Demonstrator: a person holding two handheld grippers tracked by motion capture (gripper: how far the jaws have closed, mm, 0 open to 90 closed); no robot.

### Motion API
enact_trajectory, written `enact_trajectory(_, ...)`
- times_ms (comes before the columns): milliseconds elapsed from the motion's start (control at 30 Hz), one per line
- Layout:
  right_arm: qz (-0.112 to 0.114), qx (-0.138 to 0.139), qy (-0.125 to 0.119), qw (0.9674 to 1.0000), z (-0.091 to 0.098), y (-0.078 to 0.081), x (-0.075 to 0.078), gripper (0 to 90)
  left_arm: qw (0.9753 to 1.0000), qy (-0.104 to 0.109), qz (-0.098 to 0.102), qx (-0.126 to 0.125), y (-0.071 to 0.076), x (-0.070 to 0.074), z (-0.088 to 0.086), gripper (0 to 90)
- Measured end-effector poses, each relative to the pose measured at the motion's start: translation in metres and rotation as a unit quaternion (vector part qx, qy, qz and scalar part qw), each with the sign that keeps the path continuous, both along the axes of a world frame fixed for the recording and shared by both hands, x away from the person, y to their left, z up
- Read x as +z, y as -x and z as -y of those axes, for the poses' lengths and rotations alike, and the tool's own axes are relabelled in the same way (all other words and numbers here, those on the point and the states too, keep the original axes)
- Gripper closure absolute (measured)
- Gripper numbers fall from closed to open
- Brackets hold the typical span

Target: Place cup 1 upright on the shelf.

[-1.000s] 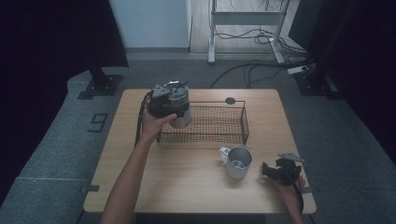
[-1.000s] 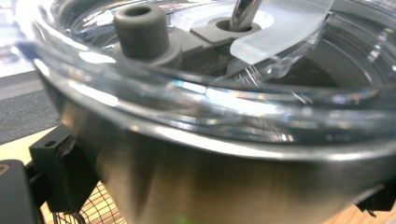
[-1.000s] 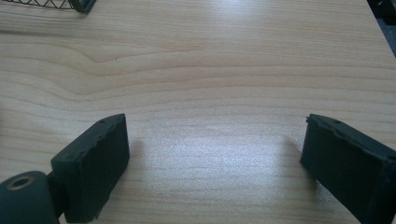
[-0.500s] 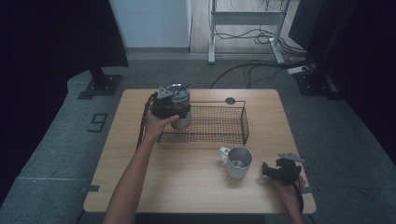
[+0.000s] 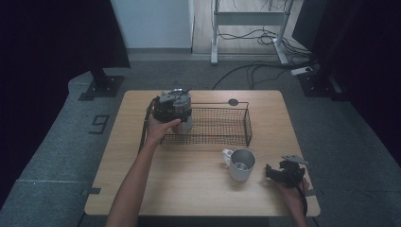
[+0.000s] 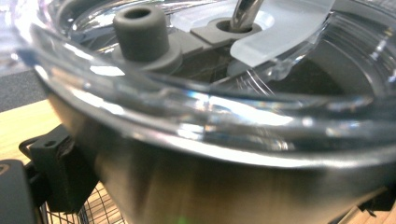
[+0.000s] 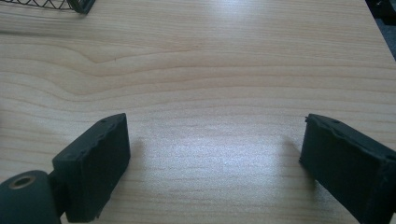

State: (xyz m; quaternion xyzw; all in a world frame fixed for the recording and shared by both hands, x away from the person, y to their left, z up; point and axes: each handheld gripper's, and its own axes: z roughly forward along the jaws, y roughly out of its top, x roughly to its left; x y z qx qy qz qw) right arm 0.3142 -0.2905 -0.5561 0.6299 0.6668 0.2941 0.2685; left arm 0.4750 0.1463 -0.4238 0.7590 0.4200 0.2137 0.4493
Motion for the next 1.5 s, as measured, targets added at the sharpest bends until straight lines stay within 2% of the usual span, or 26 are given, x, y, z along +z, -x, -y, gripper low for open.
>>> enact_trajectory(633,0.000,-0.001,-0.001,1.0000,0.000,0.000,0.000,8.0,0.9997,-0.015,-0.017,0.000,-0.005,-0.021,0.010,4.1)
enact_trajectory(1000,0.000,-0.001,0.000,1.0000,0.000,0.000,0.000,8.0,0.9996,-0.017,-0.023,0.003,-0.007,-0.029,0.012,4.1)
enact_trajectory(1500,0.000,-0.001,0.000,1.0000,0.000,0.000,0.000,8.0,0.9990,-0.032,-0.031,0.001,-0.008,-0.038,0.017,4.1)
